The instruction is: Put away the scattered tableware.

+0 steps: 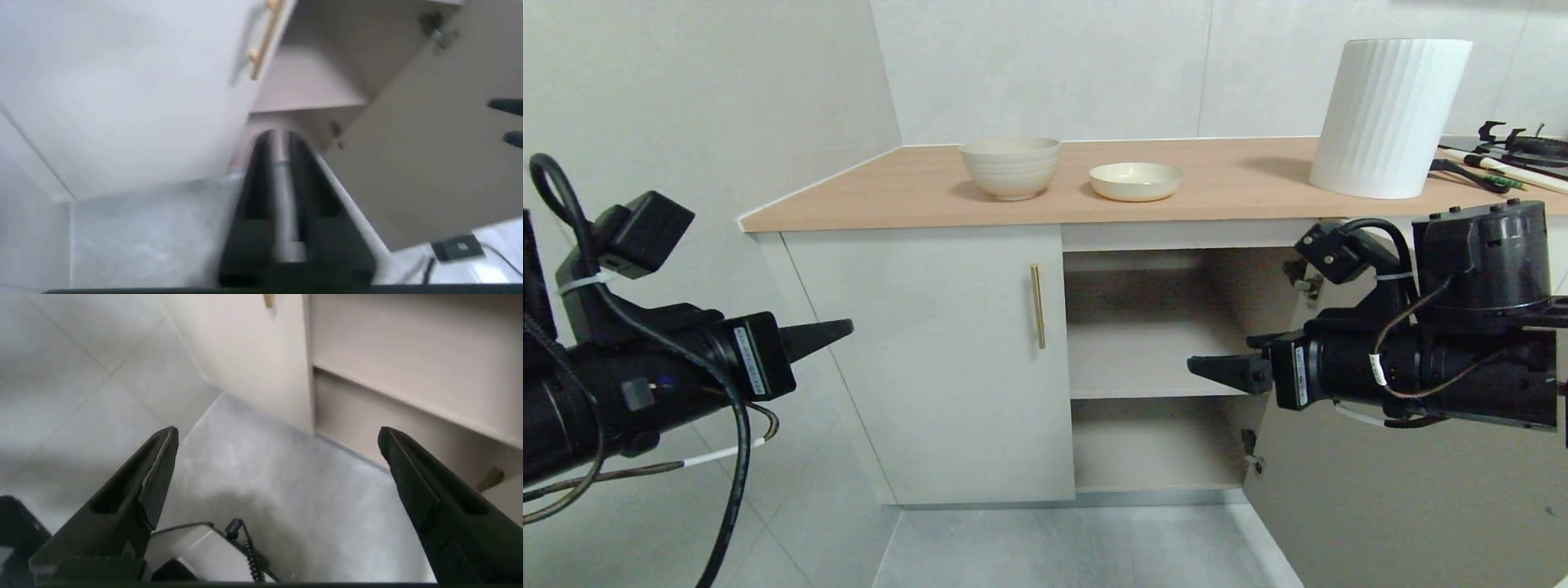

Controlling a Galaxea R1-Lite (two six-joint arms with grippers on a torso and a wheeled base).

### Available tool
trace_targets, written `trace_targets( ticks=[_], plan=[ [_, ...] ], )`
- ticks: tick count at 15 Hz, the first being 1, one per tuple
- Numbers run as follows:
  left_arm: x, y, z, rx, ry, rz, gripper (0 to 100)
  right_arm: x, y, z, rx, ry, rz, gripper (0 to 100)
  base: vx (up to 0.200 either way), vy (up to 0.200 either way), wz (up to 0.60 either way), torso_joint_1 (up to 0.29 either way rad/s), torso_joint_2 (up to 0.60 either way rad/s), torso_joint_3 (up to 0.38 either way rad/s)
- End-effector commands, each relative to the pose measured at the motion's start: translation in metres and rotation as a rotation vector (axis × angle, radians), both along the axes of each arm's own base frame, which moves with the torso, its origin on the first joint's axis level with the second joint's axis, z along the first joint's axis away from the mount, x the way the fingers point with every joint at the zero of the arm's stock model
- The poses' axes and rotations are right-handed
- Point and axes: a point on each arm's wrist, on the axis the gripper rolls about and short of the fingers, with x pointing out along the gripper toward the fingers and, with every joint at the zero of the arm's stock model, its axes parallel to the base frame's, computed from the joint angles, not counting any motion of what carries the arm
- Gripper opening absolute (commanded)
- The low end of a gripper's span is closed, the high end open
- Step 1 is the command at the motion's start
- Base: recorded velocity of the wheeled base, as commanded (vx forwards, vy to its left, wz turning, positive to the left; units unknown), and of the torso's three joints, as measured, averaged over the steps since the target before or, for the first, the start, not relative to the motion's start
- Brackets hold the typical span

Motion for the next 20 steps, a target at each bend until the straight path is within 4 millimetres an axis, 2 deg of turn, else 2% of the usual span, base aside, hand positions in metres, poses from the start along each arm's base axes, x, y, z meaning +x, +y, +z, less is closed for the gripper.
trace_targets(
  ticks=[1,4,12,19,20],
  plan=[
    [0.002,0.006,0.001,-0.002,-0.003,0.030,100,0.003,0.002,0.001,0.001,-0.003,-0.002,100,0.000,0.000,0.00,0.000,0.00,0.000],
    [0.009,0.022,0.005,-0.006,-0.017,0.115,100,-0.002,-0.002,0.009,-0.011,-0.007,-0.043,100,0.000,0.000,0.00,0.000,0.00,0.000],
    [0.006,0.024,0.010,-0.007,-0.034,0.123,100,-0.009,-0.006,0.016,-0.002,-0.022,-0.043,100,0.000,0.000,0.00,0.000,0.00,0.000],
    [0.008,0.029,0.012,-0.006,-0.033,0.150,100,-0.009,-0.006,0.015,-0.005,-0.018,-0.043,100,0.200,0.000,0.00,0.002,0.00,0.002],
    [0.008,0.030,0.012,-0.006,-0.033,0.151,100,-0.009,-0.006,0.015,-0.004,-0.017,-0.044,100,0.000,0.000,0.00,0.000,0.00,0.000]
  ],
)
